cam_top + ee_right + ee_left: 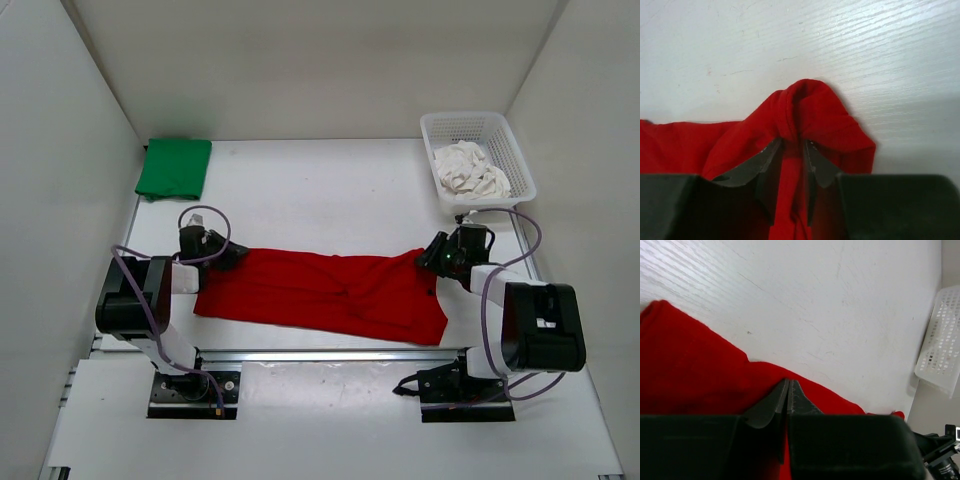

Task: Fold and stack the t-shirts
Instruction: Fold the other side of the tshirt into a rectangle, then rotate the tshirt 90 degrees

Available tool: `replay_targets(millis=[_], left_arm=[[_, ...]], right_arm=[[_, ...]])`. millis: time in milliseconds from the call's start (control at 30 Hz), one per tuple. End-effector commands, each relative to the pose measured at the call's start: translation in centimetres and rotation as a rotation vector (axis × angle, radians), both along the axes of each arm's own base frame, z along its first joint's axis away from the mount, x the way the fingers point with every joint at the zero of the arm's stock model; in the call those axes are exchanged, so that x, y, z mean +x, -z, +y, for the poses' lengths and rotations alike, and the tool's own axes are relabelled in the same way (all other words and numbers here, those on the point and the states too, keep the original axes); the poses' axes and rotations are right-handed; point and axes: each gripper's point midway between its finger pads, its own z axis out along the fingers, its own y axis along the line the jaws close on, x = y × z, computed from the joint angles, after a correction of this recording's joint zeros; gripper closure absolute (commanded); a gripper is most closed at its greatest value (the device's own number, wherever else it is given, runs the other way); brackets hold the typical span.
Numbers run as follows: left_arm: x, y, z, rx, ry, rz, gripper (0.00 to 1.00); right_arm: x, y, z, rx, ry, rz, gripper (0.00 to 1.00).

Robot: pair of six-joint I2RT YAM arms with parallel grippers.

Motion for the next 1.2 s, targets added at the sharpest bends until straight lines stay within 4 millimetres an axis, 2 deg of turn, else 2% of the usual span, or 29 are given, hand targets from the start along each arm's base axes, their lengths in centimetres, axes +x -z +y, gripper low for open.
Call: replay_targets(millis=[0, 67, 133, 233, 300, 367, 433, 567, 667, 733, 800, 867, 900, 933, 967, 1000, 1033, 1067, 1100, 1167], left_arm=[[0.7, -0.9, 0.0, -0.017, 0.005, -0.039, 0.87], [0.4, -0.3, 0.2, -0.008, -0.004, -0.023, 0.87], [0.7, -0.2, 1.9, -0.012, -0.057, -0.021, 0.87], [0.7, 0.0, 3.2, -0.007, -0.101, -0.013, 0.88], [0.6, 0.3, 4.0, -0.021, -0.138, -0.013, 0.89], [0.2, 0.6, 5.2, -0.049, -0.188, 0.004, 0.89], [0.3, 0.6, 5.7, -0.047, -0.196, 0.009, 0.89], [0.1, 0.6, 5.7, -0.080, -0.208, 0.015, 0.89], [-0.1, 0.5, 5.5, -0.130, -0.215, 0.014, 0.89], [0.1, -0.3, 5.3, -0.158, -0.219, -0.016, 0.88], [0.4, -1.9, 4.7, -0.154, -0.196, -0.061, 0.86], [1.1, -3.6, 4.3, -0.136, -0.175, -0.106, 0.86], [1.2, -4.7, 4.1, -0.116, -0.161, -0.130, 0.85], [1.3, -5.0, 4.1, -0.083, -0.162, -0.140, 0.84], [1.1, -5.8, 3.9, -0.054, -0.152, -0.157, 0.83], [1.4, -7.4, 4.0, -0.030, -0.158, -0.203, 0.82], [1.3, -8.1, 3.9, 0.013, -0.150, -0.221, 0.82], [1.0, -8.2, 3.6, 0.043, -0.137, -0.219, 0.81], [0.8, -9.0, 3.8, 0.064, -0.149, -0.244, 0.80], [-0.1, -9.2, 3.4, 0.090, -0.139, -0.262, 0.79]], right_arm=[[2.5, -2.2, 0.7, 0.016, -0.026, -0.109, 0.80], [2.4, -2.2, 0.8, 0.022, -0.023, -0.109, 0.84], [2.8, -2.9, 0.6, -0.003, -0.011, -0.130, 0.91], [2.6, -3.1, -0.9, -0.017, 0.038, -0.132, 0.98], [2.4, -2.9, -2.1, -0.025, 0.082, -0.118, 1.00], [2.4, -2.7, -3.1, -0.005, 0.119, -0.102, 1.00], [2.7, -2.6, -3.1, -0.003, 0.121, -0.101, 1.00], [2.8, -0.9, -3.0, -0.002, 0.118, -0.043, 1.00], [3.0, -0.8, -2.9, 0.024, 0.116, -0.047, 0.91], [3.3, -1.7, -2.8, 0.021, 0.113, -0.074, 0.85], [3.5, -3.6, -2.4, 0.007, 0.101, -0.122, 0.73], [3.2, -4.9, -2.1, -0.023, 0.097, -0.145, 0.68], [3.2, -6.1, -1.7, -0.046, 0.089, -0.176, 0.66], [2.9, -6.9, -1.2, -0.067, 0.083, -0.202, 0.64], [2.5, -7.0, -0.4, -0.091, 0.055, -0.205, 0.64], [2.2, -7.4, -0.5, -0.124, 0.067, -0.218, 0.63], [2.1, -7.8, -0.2, -0.170, 0.064, -0.221, 0.64], [1.4, -7.6, 0.9, -0.194, 0.022, -0.222, 0.65], [1.4, -8.0, 1.2, -0.204, 0.012, -0.235, 0.70], [0.5, -7.2, 3.3, -0.192, -0.052, -0.225, 0.81]])
